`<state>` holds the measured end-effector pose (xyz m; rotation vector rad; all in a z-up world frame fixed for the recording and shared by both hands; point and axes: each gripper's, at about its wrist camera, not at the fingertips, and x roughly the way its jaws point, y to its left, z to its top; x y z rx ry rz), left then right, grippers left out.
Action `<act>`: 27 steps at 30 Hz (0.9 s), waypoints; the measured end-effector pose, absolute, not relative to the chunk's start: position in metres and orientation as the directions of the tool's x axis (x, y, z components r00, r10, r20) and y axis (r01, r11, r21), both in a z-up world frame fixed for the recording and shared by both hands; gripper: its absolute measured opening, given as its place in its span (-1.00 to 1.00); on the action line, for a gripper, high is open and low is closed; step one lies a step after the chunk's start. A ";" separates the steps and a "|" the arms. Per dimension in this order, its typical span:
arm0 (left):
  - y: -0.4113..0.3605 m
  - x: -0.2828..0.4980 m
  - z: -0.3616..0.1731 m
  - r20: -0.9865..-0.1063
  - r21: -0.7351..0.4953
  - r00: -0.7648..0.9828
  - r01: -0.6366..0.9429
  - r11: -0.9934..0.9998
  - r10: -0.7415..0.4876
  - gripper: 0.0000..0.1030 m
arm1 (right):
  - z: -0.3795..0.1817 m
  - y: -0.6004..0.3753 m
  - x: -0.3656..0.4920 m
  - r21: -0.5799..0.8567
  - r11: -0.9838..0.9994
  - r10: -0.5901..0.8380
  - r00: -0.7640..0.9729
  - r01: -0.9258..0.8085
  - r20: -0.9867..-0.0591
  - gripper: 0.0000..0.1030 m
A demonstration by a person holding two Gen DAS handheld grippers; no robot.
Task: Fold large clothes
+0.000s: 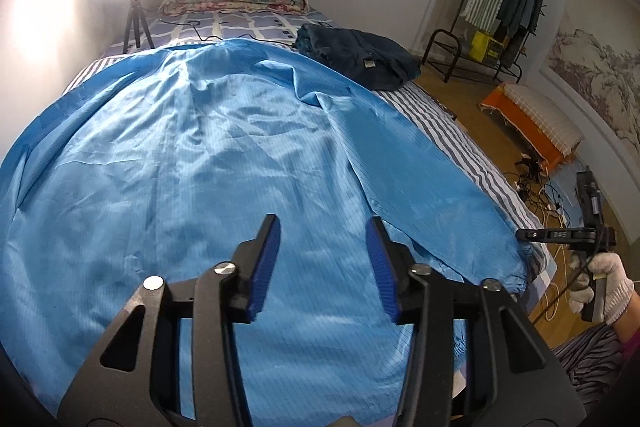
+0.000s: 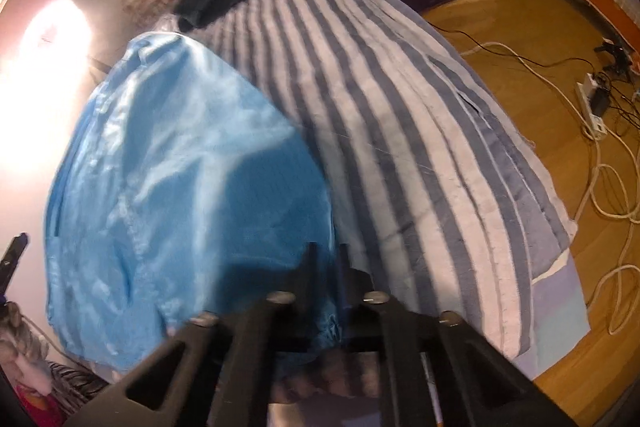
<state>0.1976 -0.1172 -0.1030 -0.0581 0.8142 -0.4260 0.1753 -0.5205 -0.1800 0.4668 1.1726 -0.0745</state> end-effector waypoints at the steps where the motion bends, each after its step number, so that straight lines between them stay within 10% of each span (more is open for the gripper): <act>1: -0.116 0.197 -0.102 -0.690 -0.212 0.611 0.342 0.916 -0.388 -0.16 | -0.171 -0.516 0.174 0.334 0.902 0.197 0.426 0.275 -0.883 -1.00; 16: -0.044 0.216 -0.069 -0.662 -0.194 0.690 0.219 0.956 -0.292 -0.16 | -0.080 -0.368 0.181 0.329 0.938 0.328 0.605 -0.113 -0.726 -1.00; 27: 0.013 0.217 -0.087 -0.691 -0.297 0.664 0.099 0.950 -0.285 -0.16 | -0.104 -0.207 0.165 0.180 0.847 0.431 0.450 -0.500 -0.782 -1.00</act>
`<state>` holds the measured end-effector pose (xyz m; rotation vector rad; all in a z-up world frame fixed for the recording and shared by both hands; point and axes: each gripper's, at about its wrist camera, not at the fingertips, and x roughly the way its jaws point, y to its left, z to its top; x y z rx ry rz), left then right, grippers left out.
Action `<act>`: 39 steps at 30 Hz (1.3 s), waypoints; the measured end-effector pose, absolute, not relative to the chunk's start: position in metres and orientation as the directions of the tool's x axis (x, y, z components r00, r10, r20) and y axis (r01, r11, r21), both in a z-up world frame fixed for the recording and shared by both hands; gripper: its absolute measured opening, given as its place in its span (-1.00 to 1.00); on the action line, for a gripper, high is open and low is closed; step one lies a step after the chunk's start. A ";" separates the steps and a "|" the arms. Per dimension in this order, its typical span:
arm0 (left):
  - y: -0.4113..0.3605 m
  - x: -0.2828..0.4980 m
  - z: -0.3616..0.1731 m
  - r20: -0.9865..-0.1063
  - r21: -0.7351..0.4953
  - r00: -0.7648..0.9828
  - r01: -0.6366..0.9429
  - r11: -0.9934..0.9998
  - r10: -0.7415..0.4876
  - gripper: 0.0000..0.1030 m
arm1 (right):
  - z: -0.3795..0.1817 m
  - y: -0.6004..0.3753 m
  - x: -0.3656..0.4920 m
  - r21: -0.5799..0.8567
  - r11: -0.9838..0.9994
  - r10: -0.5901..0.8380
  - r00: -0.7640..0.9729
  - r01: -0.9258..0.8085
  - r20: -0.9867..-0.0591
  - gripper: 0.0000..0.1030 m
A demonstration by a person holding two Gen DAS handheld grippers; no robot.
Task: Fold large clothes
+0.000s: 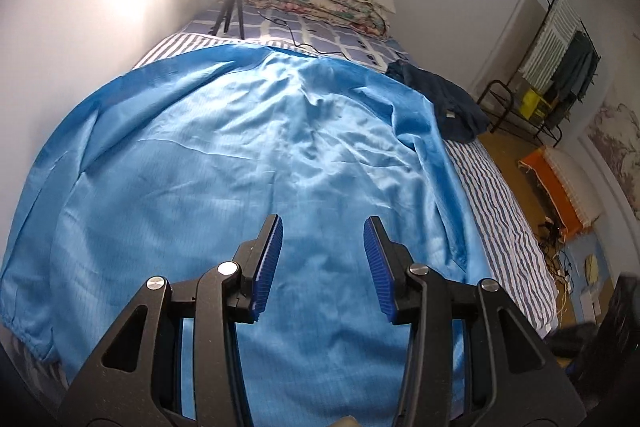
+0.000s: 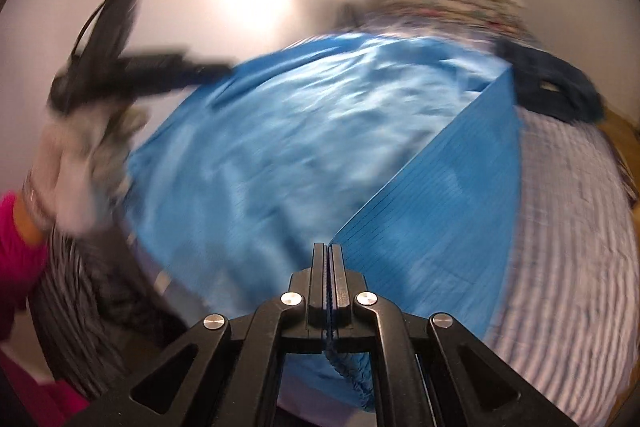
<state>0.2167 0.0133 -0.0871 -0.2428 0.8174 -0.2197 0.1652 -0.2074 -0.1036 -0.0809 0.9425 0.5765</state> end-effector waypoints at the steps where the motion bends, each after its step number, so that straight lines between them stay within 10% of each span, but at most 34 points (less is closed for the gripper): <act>1: 0.015 0.216 -0.088 -0.692 -0.295 0.665 0.096 0.951 -0.282 -0.16 | -0.108 -0.195 0.163 0.167 0.826 0.438 0.428 -0.538 -0.791 -1.00; 14: 0.001 0.212 -0.115 -0.744 -0.299 0.594 0.113 0.947 -0.306 -0.16 | -0.160 -0.143 0.132 0.095 0.674 0.406 0.260 -0.733 -0.876 -1.00; 18: -0.017 0.206 -0.131 -0.771 -0.320 0.532 0.150 0.936 -0.349 -0.16 | -0.150 -0.161 0.130 0.137 0.697 0.437 0.266 -0.704 -0.859 -0.01; 34: -0.076 0.189 -0.206 -0.798 -0.531 0.239 0.152 0.834 -0.552 -0.13 | -0.101 -0.321 0.247 0.371 0.854 0.514 0.475 -0.366 -0.714 -0.01; 39: -0.076 0.190 -0.213 -0.819 -0.493 0.235 0.179 0.852 -0.523 -0.78 | -0.132 -0.342 0.305 0.392 0.886 0.463 0.452 -0.248 -0.762 -0.03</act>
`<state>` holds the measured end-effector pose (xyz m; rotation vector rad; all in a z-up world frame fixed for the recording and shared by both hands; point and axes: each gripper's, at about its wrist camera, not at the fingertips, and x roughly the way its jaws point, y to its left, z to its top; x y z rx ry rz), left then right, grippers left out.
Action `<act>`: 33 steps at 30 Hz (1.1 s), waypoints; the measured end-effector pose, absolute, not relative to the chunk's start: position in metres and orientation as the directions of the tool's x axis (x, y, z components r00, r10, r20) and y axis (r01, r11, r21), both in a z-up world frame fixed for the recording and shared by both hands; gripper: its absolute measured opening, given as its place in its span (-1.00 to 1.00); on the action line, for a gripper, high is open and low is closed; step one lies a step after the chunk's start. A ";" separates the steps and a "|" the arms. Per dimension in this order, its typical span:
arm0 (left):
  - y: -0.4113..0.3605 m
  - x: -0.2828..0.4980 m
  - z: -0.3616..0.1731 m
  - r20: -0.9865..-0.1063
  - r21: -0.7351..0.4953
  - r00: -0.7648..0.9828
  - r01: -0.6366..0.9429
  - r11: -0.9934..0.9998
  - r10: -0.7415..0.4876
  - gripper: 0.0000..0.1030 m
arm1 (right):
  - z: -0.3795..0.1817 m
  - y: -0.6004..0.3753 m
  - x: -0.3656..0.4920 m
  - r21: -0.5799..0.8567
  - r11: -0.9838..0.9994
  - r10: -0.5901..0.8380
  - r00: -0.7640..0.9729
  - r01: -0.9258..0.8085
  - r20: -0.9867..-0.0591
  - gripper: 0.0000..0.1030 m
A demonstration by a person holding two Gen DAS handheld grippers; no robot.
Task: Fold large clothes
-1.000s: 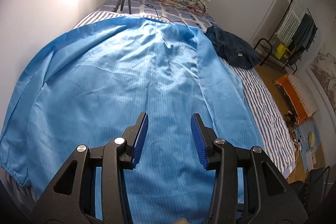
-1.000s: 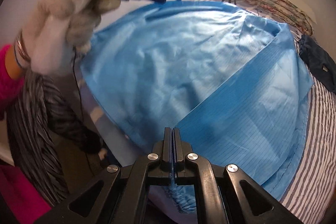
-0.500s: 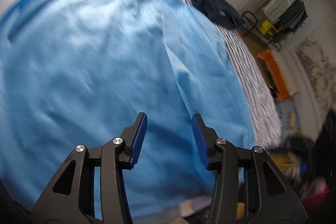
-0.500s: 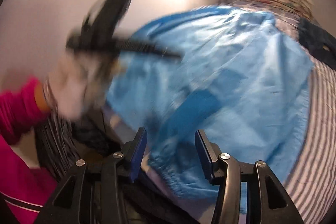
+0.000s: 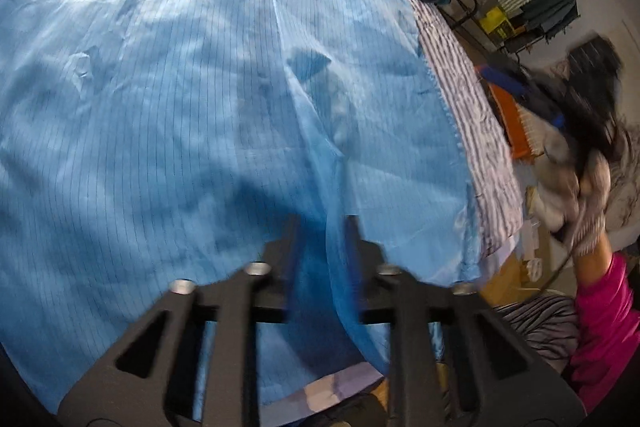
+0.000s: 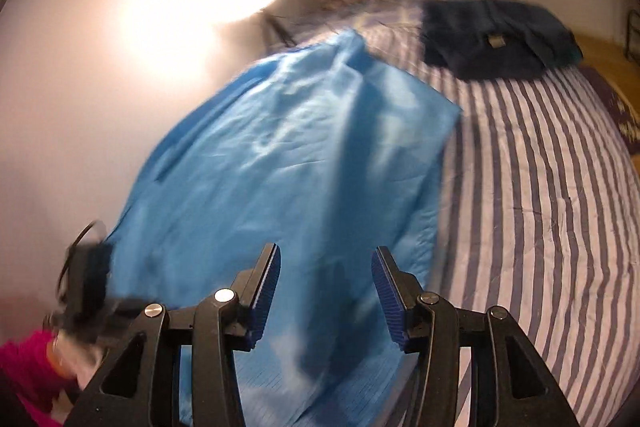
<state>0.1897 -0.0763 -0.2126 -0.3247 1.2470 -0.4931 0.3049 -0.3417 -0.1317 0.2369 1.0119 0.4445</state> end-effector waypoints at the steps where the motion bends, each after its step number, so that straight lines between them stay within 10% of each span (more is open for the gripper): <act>1: -0.075 0.189 -0.214 -0.821 -0.490 0.235 0.179 0.853 -0.520 -0.82 | -0.140 -0.345 0.317 0.393 0.892 0.451 0.447 -0.221 -0.772 -0.03; 13: -0.065 0.189 -0.232 -0.819 -0.512 0.204 0.160 0.844 -0.536 -0.95 | -0.208 -0.366 0.409 0.439 0.897 0.417 0.409 -0.044 -0.812 -0.71; 18: -0.071 0.184 -0.229 -0.825 -0.495 0.206 0.182 0.849 -0.526 -0.96 | -0.207 -0.356 0.424 0.442 0.894 0.430 0.419 -0.074 -0.800 -0.46; 21: -0.073 0.179 -0.228 -0.822 -0.500 0.205 0.186 0.846 -0.531 -0.98 | -0.206 -0.350 0.425 0.411 0.906 0.411 0.424 -0.097 -0.807 -1.00; 33: -0.112 0.174 -0.232 -0.817 -0.511 0.165 0.240 0.825 -0.553 -0.98 | -0.199 -0.364 0.438 0.263 0.962 0.265 0.445 -0.067 -0.855 -0.88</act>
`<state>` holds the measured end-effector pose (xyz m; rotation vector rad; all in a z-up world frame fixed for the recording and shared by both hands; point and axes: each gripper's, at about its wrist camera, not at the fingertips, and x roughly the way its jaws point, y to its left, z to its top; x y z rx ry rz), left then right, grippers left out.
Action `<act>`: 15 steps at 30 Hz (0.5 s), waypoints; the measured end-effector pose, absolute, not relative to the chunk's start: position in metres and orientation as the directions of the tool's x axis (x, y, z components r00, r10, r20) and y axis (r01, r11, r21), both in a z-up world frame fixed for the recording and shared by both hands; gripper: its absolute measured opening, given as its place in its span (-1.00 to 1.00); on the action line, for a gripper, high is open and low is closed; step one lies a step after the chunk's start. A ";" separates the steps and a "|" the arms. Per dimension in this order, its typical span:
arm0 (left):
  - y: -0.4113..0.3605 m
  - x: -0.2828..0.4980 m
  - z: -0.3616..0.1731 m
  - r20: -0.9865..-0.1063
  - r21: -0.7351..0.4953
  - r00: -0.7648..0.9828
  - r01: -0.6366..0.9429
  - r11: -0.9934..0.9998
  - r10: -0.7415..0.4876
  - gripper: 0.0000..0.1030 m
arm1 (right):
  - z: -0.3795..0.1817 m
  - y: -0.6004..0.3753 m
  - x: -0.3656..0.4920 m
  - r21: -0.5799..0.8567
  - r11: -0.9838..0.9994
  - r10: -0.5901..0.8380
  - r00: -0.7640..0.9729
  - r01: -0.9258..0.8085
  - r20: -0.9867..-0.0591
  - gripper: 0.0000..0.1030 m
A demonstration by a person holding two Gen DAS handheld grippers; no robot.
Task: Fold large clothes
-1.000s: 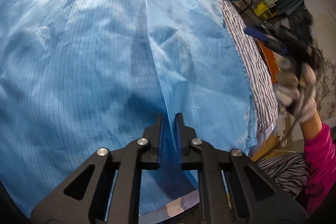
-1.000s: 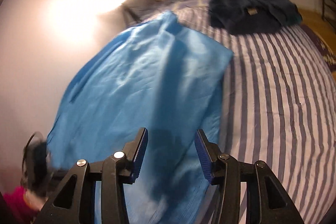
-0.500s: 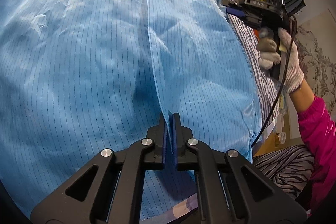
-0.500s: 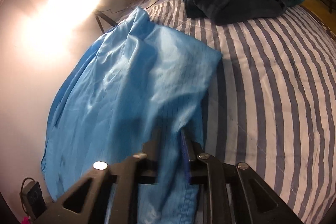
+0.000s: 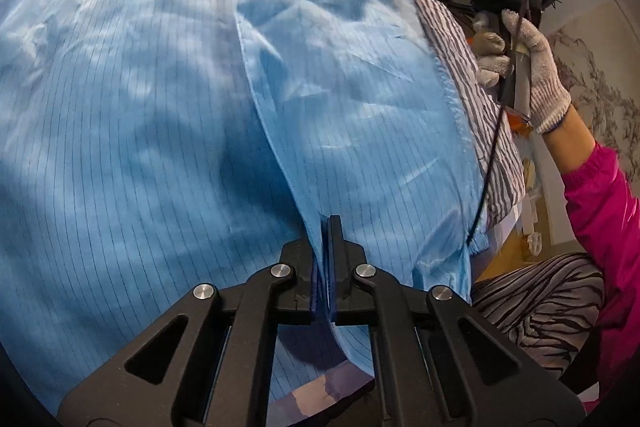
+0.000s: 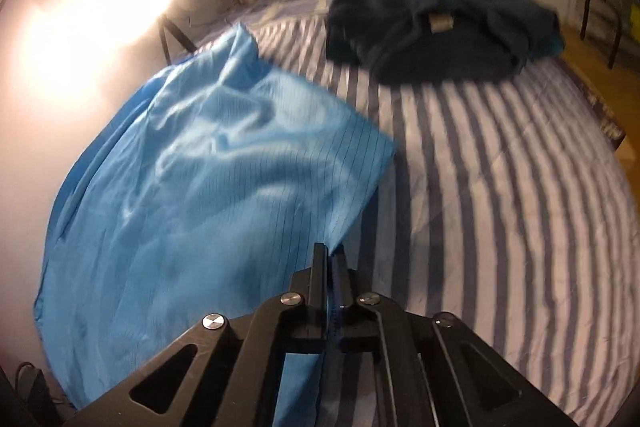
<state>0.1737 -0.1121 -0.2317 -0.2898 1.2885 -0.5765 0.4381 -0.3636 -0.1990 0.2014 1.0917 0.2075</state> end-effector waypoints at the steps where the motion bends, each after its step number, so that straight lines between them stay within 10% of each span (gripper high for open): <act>1: -0.113 0.173 -0.230 -0.818 -0.510 0.165 0.235 0.827 -0.551 -0.98 | -0.198 -0.364 0.436 0.259 0.964 0.261 0.437 -0.066 -0.861 -0.71; 15: -0.119 0.120 -0.170 -0.763 -0.388 0.395 0.353 0.852 -0.511 -0.97 | -0.080 -0.379 0.270 0.368 0.908 0.413 0.570 -0.198 -0.711 -0.37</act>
